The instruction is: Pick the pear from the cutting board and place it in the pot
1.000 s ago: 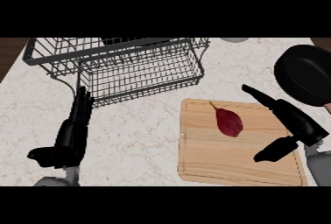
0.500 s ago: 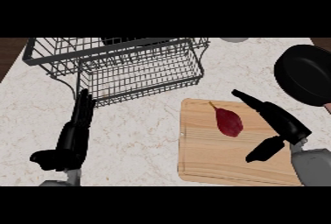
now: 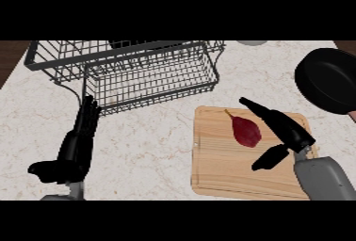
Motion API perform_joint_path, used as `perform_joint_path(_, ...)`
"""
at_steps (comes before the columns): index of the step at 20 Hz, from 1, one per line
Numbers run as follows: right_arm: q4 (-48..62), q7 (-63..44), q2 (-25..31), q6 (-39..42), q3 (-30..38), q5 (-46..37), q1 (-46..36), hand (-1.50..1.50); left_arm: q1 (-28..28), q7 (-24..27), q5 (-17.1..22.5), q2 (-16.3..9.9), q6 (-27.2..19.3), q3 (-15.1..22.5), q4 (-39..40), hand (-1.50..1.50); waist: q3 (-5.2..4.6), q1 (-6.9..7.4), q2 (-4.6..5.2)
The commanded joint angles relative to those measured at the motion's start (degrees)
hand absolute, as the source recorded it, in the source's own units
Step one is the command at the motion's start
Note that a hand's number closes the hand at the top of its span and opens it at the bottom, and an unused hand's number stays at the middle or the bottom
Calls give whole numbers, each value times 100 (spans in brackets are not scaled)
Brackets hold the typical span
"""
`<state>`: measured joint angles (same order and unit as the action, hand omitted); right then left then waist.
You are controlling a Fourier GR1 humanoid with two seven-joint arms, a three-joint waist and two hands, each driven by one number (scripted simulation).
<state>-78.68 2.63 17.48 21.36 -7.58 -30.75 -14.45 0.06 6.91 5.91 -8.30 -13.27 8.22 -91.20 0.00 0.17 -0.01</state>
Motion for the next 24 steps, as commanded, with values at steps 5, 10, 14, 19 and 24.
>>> perform_joint_path(5, 768, 677, -324, -369, 23, -613, -257, 150, 109, 97, -145, 205, 200, -142, 2, 0, 0, 4, 1)
perform_joint_path(10, 329, 679, -561, -1116, 80, -783, -194, 150, -210, 123, -192, 255, 140, -248, 396, 0, -1, -20, -1)
perform_joint_path(14, 943, 1338, -483, -1406, 313, -916, -288, 150, 71, 101, -157, 157, 331, -398, -16, 0, 0, -2, 0)
perform_joint_path(19, 978, 1414, -457, -1653, 524, -991, -541, 150, 137, -140, -405, 406, 139, -144, -171, 0, 1, -5, -2)
perform_joint_path(24, 1463, -1127, -661, -1273, -158, -2408, -1816, 150, -59, -50, -245, 240, 362, -277, -34, 0, -17, 114, 10)
